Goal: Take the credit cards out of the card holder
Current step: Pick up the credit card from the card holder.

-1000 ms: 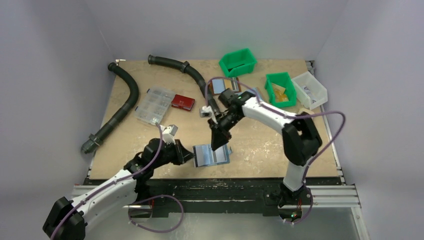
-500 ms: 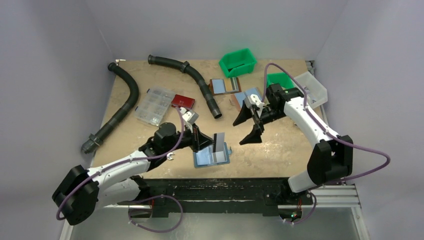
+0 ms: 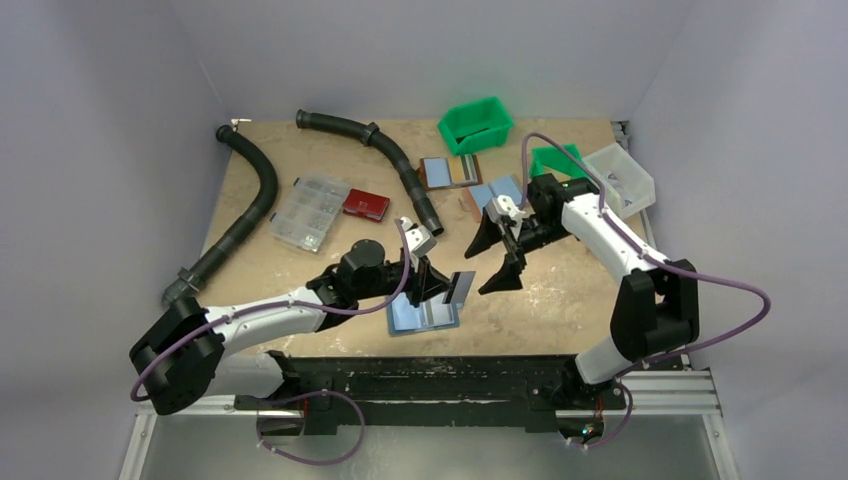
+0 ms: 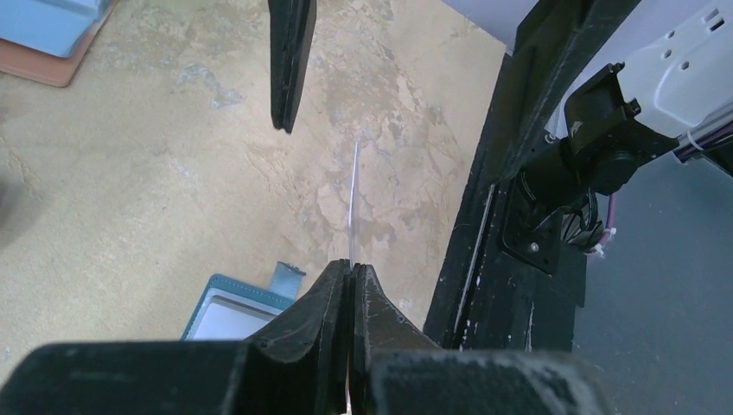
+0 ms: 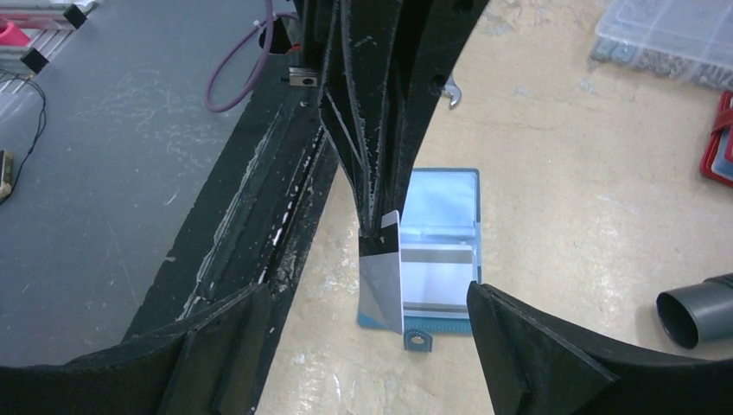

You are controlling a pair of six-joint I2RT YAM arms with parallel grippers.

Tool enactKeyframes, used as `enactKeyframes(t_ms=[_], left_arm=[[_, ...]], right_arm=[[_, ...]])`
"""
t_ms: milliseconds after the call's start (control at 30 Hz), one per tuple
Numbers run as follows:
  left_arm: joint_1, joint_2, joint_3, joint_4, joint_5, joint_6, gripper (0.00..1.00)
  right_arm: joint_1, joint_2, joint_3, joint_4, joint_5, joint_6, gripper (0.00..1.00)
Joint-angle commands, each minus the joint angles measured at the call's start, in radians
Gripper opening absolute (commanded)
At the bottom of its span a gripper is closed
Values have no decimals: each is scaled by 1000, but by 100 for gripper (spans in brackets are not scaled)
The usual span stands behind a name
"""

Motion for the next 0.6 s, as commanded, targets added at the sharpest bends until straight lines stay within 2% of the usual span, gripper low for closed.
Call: enactKeyframes(t_ms=[0, 133, 200, 300, 333, 367, 500, 533, 567], left_arm=[[-10, 15, 54, 52, -4, 46, 0], [-13, 20, 53, 55, -15, 47, 0], [-14, 16, 50, 54, -23, 50, 0], [-14, 9, 47, 51, -40, 49, 0], [-14, 6, 45, 51, -51, 45, 0], [-14, 1, 41, 54, -63, 38, 0], [-11, -28, 25, 40, -165, -31, 0], [-9, -39, 23, 16, -203, -54, 7], [-6, -51, 15, -3, -238, -92, 18]], right_arm=[[30, -12, -14, 153, 29, 170, 90], [61, -9, -17, 238, 79, 299, 73], [75, -3, -15, 256, 100, 324, 60], [88, 11, -4, 251, 111, 331, 18], [90, 14, -1, 244, 113, 323, 6], [92, 14, 1, 235, 114, 312, 0], [93, 15, 24, 190, 120, 275, 0], [92, 15, 36, 180, 123, 274, 0], [89, 16, 48, 173, 133, 278, 0]])
